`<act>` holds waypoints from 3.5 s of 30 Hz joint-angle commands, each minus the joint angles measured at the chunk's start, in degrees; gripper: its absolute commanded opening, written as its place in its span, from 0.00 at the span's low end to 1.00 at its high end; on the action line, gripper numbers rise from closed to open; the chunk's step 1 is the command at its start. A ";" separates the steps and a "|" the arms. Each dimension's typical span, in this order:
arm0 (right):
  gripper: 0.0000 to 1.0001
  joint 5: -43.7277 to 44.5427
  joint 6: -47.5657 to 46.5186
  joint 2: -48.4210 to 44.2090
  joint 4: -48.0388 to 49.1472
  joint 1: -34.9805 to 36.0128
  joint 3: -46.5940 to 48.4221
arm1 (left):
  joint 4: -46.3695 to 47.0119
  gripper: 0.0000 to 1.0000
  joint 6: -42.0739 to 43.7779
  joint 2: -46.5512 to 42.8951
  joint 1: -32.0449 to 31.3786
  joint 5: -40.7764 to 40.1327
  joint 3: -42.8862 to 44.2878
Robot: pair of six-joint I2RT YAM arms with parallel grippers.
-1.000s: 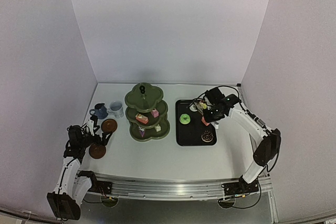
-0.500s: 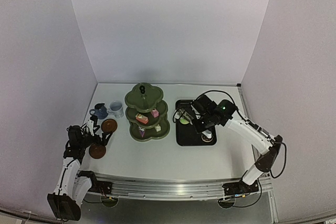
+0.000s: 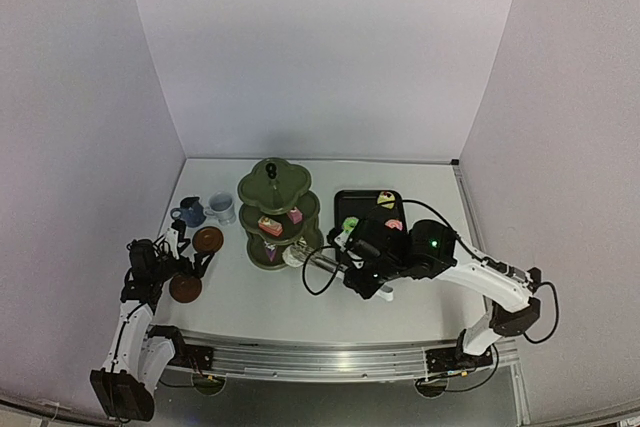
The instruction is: Serve the afternoon tea
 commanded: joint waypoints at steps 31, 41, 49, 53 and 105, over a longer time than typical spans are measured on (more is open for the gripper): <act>0.00 26.99 -4.33 40.09 21.63 3.89 34.22 | 1.92 1.00 -0.29 -2.32 -0.06 -1.59 0.13; 0.00 30.68 -4.10 41.14 21.67 3.74 32.71 | 1.24 0.99 0.63 -3.07 -0.09 2.17 -0.33; 0.00 31.40 -4.41 41.20 21.63 3.58 30.84 | 1.03 1.00 0.85 -3.78 -0.07 3.46 -0.59; 0.00 31.92 -4.68 40.97 21.63 3.50 29.63 | 1.06 0.99 0.78 -3.75 -0.14 3.61 -0.64; 0.33 35.04 -4.05 35.23 22.67 5.98 27.57 | 0.64 0.99 0.92 -3.37 -0.13 4.22 -0.58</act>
